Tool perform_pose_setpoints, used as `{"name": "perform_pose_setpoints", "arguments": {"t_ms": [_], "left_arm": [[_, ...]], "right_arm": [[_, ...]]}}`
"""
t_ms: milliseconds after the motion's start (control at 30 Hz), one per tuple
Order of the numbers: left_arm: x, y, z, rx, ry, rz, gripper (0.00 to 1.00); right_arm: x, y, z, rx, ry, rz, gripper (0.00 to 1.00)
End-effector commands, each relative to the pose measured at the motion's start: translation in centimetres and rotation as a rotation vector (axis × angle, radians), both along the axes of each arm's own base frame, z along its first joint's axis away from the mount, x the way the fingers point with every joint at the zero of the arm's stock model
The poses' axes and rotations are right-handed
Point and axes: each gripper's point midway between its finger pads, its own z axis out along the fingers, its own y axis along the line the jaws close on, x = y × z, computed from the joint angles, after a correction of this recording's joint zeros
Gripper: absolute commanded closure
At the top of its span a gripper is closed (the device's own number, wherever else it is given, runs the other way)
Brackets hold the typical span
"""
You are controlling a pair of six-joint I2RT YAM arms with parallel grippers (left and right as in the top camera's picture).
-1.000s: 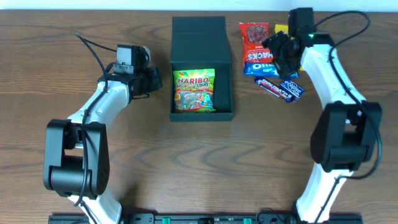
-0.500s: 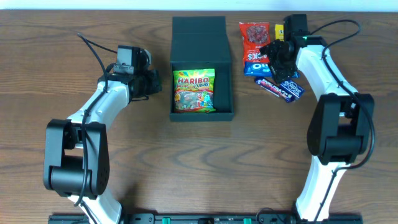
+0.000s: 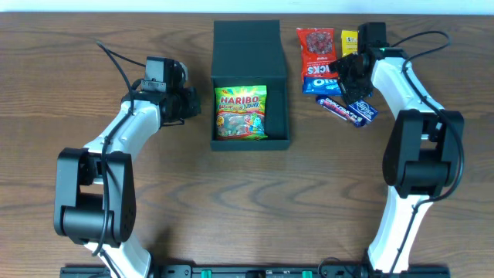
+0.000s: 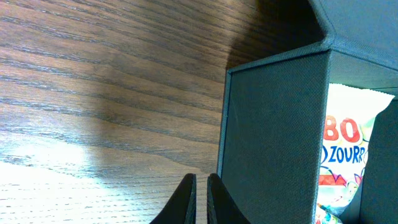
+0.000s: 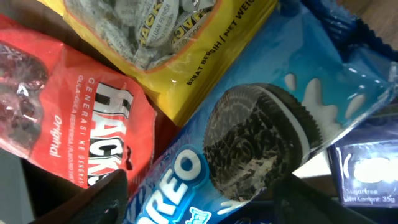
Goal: Pack container
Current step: 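Carry the Oreo pack into the box beside the Haribo bag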
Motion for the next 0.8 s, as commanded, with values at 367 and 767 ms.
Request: {"name": "perform_pose_setpoints", "arguments": {"t_ms": [367,767], "left_arm": [[0.6,0.2,1.5,0.013,-0.041,-0.007,0.91],[0.7,0.2,1.5,0.013,-0.042,-0.006,0.87]], "right_arm": [[0.1,-0.2,-2.8,0.061,0.043,-0.013,0.61],[5.3,2.2,10.3,-0.017,-0.225,0.373,0.75]]}}
